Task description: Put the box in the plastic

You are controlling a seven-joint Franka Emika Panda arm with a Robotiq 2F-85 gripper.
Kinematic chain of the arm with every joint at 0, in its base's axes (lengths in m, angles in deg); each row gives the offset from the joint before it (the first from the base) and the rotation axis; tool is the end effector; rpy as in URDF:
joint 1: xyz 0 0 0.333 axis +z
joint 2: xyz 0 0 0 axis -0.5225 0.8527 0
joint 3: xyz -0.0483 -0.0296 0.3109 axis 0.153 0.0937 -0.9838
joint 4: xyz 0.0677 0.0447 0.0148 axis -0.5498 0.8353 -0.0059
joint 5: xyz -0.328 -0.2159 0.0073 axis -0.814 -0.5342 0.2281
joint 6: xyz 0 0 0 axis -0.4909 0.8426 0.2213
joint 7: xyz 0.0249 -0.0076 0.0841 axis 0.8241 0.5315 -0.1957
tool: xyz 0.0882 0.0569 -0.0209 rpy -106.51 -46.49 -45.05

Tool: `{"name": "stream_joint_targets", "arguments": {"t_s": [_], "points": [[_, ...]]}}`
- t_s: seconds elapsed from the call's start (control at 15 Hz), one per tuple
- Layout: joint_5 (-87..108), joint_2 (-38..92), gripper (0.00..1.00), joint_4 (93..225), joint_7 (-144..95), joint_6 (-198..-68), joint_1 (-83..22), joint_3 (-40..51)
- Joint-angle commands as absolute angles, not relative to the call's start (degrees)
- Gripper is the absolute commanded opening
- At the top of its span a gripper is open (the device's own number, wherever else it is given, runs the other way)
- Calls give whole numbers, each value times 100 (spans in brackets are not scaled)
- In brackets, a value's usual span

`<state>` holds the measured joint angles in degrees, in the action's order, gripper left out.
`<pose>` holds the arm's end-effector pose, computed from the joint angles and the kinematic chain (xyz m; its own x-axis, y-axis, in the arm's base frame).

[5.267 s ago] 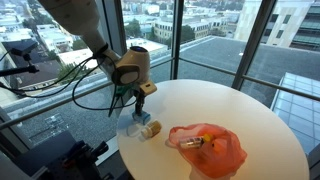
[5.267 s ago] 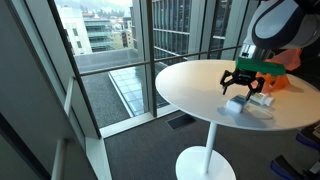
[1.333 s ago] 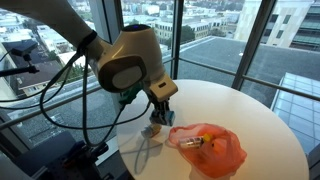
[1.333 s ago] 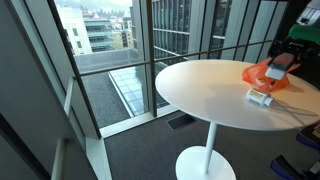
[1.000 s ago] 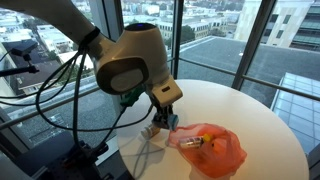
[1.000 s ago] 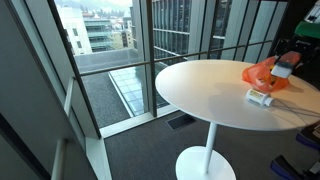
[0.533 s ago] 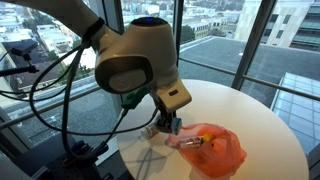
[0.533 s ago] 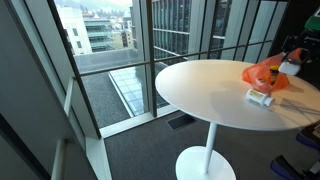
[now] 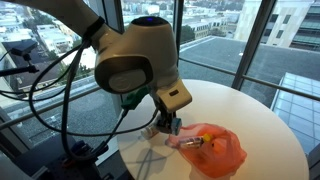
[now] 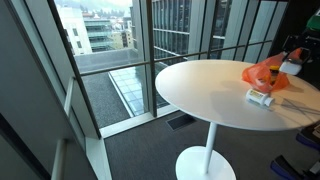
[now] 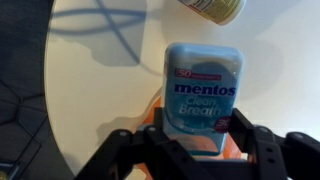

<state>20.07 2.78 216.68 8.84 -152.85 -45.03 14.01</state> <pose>0.4020 -0.1960 0.3143 0.3392 -0.9355 0.0987 -0.9141 -0.3526 -0.2003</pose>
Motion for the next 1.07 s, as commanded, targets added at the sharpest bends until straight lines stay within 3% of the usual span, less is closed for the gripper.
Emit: {"name": "stream_joint_targets", "arguments": {"t_s": [0.0,1.0], "points": [[2070,514,41,21493,872,-15355,-4599,1361],[2252,1634,41,20362,913,-15431,-4650,1678]]}}
